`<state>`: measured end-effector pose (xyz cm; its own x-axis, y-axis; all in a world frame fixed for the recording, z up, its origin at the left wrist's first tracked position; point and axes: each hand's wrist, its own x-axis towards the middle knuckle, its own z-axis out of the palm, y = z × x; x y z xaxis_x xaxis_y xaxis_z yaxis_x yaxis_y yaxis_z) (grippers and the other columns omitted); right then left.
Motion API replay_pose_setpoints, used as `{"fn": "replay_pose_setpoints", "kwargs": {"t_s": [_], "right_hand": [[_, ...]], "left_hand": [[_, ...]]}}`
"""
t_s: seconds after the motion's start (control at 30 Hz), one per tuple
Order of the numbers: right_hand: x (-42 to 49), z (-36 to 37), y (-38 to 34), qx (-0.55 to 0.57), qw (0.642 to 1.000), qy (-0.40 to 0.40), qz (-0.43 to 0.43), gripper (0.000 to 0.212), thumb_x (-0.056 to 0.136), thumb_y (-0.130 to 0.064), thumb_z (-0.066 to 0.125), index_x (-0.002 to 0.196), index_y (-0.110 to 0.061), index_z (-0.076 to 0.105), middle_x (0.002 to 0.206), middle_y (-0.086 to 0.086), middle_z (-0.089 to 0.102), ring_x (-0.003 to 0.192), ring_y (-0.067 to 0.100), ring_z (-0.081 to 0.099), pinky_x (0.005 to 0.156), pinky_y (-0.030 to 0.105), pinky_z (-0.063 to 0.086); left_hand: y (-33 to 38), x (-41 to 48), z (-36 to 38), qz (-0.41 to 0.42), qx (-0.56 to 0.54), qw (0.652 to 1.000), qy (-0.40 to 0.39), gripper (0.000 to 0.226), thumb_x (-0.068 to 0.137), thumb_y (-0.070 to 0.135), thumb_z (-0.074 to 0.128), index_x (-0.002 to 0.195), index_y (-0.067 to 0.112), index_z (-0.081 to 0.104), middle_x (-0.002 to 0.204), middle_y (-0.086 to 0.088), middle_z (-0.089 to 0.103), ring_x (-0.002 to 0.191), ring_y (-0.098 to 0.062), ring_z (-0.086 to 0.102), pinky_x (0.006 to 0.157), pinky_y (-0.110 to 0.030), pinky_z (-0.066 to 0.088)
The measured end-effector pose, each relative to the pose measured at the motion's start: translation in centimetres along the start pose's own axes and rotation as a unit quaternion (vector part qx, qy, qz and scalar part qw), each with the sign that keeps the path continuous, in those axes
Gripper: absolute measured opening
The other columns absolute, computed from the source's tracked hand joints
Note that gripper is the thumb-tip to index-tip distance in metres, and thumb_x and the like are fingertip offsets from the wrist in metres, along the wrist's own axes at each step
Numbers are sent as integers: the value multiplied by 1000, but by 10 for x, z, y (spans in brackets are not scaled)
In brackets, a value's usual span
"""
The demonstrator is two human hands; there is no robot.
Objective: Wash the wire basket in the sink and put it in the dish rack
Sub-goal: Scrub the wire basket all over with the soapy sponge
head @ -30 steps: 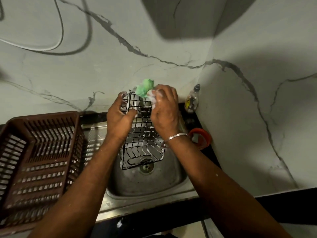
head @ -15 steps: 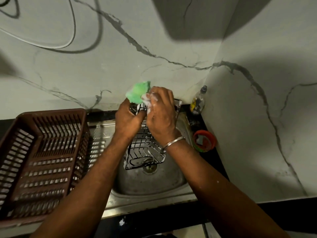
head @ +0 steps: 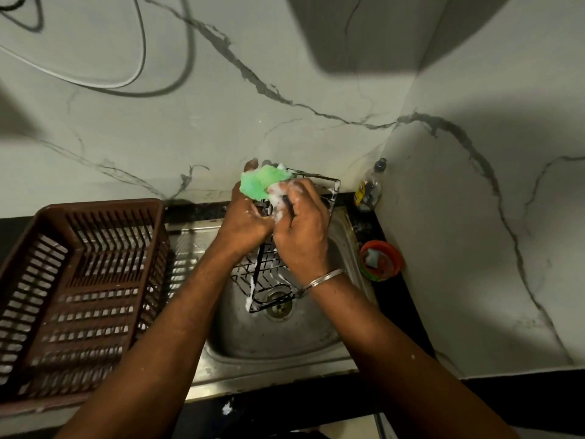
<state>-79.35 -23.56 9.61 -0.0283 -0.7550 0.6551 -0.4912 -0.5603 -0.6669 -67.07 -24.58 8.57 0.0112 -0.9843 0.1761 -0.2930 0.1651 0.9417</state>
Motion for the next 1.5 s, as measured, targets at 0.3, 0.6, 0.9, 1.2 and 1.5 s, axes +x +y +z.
{"fn": "replay_pose_setpoints", "kwargs": {"t_s": [0.3,0.6,0.9,1.2,1.5], "right_hand": [[-5,-14,13,82,993,-64,58,22,90,6,63,108,-6,69,109,4,69,102,14,68,85,30,59],[-23,-12,25,189,959,-65,200,23,94,2,61,109,-13,69,107,4,72,103,19,70,89,44,61],[-53,-13,15,71,986,-144,33,23,84,10,58,101,-5,64,102,6,61,95,21,60,82,36,53],[-72,-25,21,-40,972,-211,-97,28,83,10,60,109,2,65,110,14,59,103,25,56,92,35,50],[-74,-32,15,-73,962,-255,-70,33,82,0,53,112,-4,64,112,10,57,105,23,53,93,37,50]], "left_hand": [[-8,-7,-17,6,-127,988,-84,102,70,15,85,156,24,33,144,-8,56,120,-23,65,92,-40,59],[-18,-3,-13,-50,-178,982,-42,112,62,3,95,151,49,45,162,5,37,142,-36,48,98,-53,60],[-12,-1,-6,-79,-211,972,66,83,91,-11,68,159,26,38,127,9,47,85,9,69,71,-24,61],[-9,1,-9,-70,-180,974,123,83,73,35,81,150,39,48,151,5,46,117,-24,60,82,-32,60],[-11,9,-11,-78,-232,955,166,72,80,20,77,146,36,54,156,-8,48,125,-25,60,92,-35,59]]}}
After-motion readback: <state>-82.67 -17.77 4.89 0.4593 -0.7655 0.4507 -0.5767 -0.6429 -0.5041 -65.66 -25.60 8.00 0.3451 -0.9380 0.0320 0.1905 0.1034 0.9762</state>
